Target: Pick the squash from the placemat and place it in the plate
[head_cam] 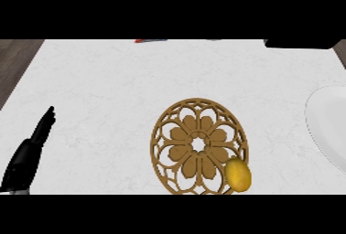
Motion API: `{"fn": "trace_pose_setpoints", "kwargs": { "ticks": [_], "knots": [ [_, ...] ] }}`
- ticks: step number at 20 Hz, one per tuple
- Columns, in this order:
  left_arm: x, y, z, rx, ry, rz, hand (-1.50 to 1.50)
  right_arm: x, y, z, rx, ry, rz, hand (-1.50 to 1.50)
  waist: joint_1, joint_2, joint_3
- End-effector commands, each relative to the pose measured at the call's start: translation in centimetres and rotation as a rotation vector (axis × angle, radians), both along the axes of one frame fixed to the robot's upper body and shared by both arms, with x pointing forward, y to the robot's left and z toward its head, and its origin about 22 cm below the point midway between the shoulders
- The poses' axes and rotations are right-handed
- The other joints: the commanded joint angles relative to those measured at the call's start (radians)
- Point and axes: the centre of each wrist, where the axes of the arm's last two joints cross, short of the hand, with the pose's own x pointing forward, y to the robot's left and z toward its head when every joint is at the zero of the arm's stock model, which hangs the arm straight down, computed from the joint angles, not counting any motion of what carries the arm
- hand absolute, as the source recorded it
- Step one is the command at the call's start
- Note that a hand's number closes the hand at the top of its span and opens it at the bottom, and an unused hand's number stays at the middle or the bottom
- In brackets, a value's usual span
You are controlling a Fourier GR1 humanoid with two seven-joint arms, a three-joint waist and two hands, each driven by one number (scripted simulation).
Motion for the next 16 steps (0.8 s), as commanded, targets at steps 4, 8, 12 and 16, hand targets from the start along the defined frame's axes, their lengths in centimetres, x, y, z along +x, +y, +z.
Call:
{"fn": "trace_pose_setpoints", "kwargs": {
  "ticks": [4,8,12,16],
  "knots": [
    [0.1,-0.8,-0.2,0.005,0.006,-0.009,0.00,2.6,2.4,-4.2,0.015,0.140,0.237,1.50,0.002,-0.001,-0.001],
    [1.2,-0.3,-0.4,-0.005,0.011,0.007,0.00,5.7,4.7,-6.0,-0.012,0.176,0.227,1.50,0.003,0.001,-0.002],
    [0.6,-0.8,0.6,-0.004,0.022,-0.004,0.00,5.8,6.0,-9.3,0.000,0.254,0.291,1.50,-0.002,-0.003,-0.001],
    [0.2,-0.7,-0.8,-0.001,0.013,-0.002,0.00,7.2,8.1,-13.2,0.155,0.328,0.140,-1.50,-0.002,-0.002,-0.002]
  ]
}}
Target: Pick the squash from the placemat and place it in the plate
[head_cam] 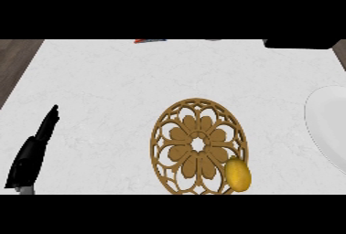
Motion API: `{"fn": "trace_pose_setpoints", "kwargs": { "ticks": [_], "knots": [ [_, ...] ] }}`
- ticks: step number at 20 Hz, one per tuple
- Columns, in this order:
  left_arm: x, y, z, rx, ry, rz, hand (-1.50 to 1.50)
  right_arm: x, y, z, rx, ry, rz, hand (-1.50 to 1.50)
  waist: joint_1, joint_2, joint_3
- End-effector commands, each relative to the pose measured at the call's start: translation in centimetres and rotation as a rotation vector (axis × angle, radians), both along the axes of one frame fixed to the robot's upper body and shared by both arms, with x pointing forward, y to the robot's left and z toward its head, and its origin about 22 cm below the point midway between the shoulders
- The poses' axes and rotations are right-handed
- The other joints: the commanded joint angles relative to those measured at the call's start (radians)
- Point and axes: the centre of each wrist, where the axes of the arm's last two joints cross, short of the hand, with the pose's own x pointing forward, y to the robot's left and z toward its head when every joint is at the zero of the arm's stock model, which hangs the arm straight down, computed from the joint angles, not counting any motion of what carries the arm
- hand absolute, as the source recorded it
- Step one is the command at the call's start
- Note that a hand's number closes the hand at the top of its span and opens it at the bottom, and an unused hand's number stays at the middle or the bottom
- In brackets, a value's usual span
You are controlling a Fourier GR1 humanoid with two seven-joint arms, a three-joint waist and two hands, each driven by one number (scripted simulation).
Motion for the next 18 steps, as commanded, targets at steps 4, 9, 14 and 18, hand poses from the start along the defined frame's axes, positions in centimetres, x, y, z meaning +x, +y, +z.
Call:
{"fn": "trace_pose_setpoints", "kwargs": {
  "ticks": [4,9,14,18],
  "knots": [
    [0.0,2.1,0.4,0.016,-0.006,0.006,0.00,0.8,0.9,-2.4,0.111,0.092,-0.002,-1.50,-0.013,-0.003,-0.001],
    [1.3,0.4,0.8,0.006,-0.012,0.018,0.00,1.6,0.7,-1.3,0.298,-0.022,-0.001,-1.50,-0.013,0.001,0.000],
    [-0.2,-1.2,0.2,-0.002,-0.017,0.007,0.00,0.3,-1.5,0.6,0.478,-0.118,-0.172,-1.50,-0.004,0.001,0.001],
    [-0.4,-0.2,0.0,-0.014,-0.013,-0.003,0.00,-1.7,-3.5,1.6,0.577,-0.129,-0.288,-1.50,0.009,0.008,0.004]
  ]
}}
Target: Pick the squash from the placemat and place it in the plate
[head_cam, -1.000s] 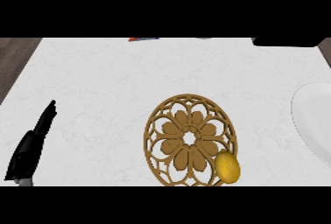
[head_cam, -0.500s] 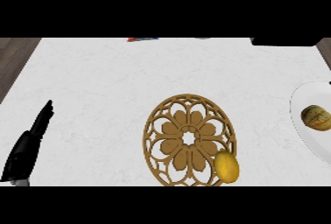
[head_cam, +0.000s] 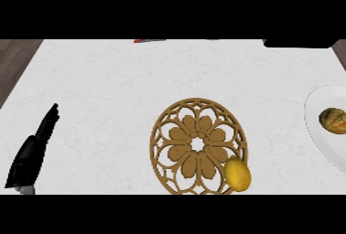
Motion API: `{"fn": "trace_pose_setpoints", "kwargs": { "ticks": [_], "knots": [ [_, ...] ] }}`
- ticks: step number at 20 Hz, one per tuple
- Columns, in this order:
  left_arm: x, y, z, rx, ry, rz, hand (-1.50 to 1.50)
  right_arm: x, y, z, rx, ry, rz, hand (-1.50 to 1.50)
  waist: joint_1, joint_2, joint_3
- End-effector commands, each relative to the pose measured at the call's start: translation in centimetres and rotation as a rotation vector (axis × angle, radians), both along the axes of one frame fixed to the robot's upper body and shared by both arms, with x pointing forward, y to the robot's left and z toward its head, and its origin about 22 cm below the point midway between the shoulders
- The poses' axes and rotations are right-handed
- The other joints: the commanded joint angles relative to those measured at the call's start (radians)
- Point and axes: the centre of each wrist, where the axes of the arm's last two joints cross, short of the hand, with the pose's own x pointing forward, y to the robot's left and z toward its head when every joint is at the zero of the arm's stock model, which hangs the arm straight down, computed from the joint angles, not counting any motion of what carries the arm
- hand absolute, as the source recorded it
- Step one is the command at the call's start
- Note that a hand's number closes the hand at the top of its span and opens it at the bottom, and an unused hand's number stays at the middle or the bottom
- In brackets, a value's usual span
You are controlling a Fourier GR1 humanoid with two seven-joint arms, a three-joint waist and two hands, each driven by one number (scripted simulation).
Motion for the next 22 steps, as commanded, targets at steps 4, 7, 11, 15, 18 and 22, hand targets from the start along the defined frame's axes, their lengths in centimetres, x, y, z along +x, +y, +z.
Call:
{"fn": "trace_pose_setpoints", "kwargs": {
  "ticks": [4,7,11,15,18,22],
  "knots": [
    [0.7,0.5,1.2,0.010,-0.025,0.006,0.00,-3.9,-3.2,0.9,0.286,-0.099,-0.001,-1.50,-0.004,0.007,0.007],
    [0.4,-0.1,0.6,-0.003,-0.020,0.011,0.00,-5.1,-4.2,1.9,0.311,-0.116,-0.013,-1.50,-0.003,0.010,0.009],
    [0.2,-0.1,0.4,-0.006,-0.016,0.008,0.00,-5.6,-4.7,2.6,0.317,-0.178,0.012,-1.50,-0.012,0.011,0.014],
    [-0.6,0.1,-0.5,-0.010,-0.003,0.012,0.00,-6.4,-5.5,4.2,0.266,-0.180,-0.006,-1.50,-0.004,0.014,0.014],
    [-0.1,0.8,0.4,0.003,-0.010,0.014,0.00,-6.9,-5.8,4.3,0.259,-0.178,-0.015,-1.50,-0.010,0.015,0.017],
    [0.5,0.1,1.0,-0.008,-0.032,0.012,0.00,-6.8,-5.6,3.9,0.257,-0.153,-0.031,-1.50,0.000,0.019,0.020]
  ]
}}
